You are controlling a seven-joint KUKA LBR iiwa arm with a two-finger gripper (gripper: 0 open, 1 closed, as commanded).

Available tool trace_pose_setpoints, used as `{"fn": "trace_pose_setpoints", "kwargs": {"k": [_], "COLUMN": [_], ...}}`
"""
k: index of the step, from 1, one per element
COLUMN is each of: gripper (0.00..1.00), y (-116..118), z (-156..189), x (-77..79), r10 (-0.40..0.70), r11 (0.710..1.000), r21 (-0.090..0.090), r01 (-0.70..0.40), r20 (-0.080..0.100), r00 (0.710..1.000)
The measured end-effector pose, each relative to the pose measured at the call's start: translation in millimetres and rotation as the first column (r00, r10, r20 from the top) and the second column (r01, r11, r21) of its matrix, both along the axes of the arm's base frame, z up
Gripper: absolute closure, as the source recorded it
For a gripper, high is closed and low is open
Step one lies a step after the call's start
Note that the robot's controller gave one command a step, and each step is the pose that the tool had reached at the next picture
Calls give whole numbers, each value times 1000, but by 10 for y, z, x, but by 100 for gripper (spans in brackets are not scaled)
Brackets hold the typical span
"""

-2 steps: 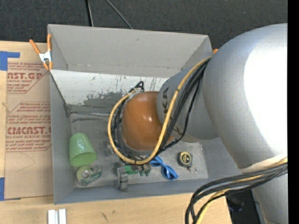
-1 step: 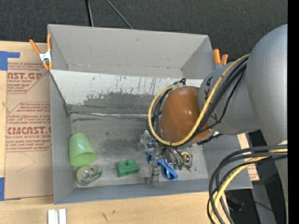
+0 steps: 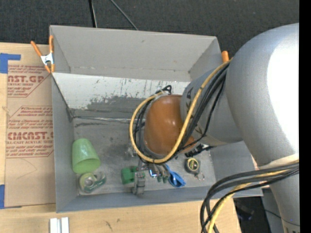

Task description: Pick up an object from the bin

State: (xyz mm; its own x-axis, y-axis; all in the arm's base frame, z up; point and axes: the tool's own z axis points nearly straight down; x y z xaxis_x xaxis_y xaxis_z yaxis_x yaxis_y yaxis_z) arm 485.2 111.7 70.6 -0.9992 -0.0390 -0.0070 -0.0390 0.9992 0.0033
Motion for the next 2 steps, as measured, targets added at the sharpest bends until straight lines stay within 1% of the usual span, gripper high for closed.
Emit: {"fn": "trace_pose_setpoints", "kwargs": {"k": [1, 2], "gripper": [100, 100], "y": [-29, -44], "z": [-10, 1622], "x": [-15, 294], "r10": [-3, 52], "r11": [1000, 999], "r21": [-2, -2], "r01": [3, -52], "r20": [-7, 4], "r00": [1000, 999]}}
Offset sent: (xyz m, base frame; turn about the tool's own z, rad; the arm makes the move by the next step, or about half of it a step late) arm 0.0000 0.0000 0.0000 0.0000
